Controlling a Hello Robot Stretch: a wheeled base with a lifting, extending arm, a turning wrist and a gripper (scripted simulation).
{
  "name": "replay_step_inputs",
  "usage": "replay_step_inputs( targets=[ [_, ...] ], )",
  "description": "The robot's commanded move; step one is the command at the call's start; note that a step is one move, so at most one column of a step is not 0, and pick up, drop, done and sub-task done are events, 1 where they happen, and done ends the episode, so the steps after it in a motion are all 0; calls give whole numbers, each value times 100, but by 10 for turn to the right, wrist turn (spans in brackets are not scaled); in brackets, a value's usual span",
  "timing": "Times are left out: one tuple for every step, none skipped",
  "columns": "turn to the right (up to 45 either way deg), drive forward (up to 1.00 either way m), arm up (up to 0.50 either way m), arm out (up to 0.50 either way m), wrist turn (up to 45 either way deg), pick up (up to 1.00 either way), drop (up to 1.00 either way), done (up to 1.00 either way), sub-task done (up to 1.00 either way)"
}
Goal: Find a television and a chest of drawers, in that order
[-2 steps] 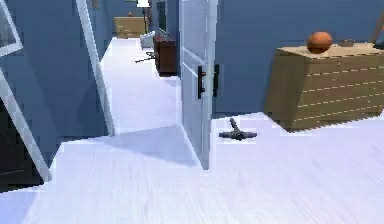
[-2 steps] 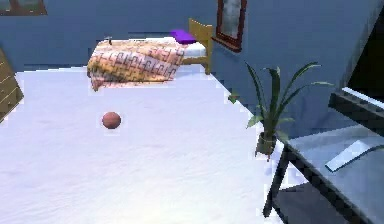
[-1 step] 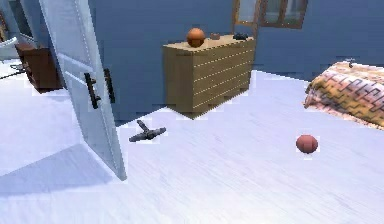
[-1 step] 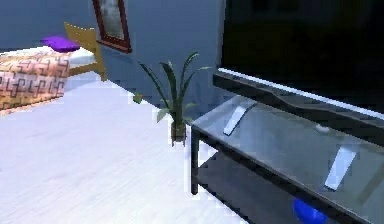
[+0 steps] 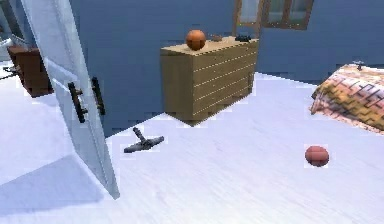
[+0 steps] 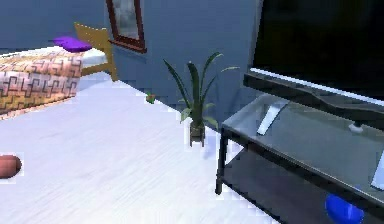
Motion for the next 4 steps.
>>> replay_step_inputs(
  targets=[
    [0,100,0,0,0,0,0,0,0],
    [390,0,0,0,0,0,0,0,0],
    [0,5,0,0,0,0,0,0,0],
    [-360,0,0,0,0,0,0,0,0]
  ],
)
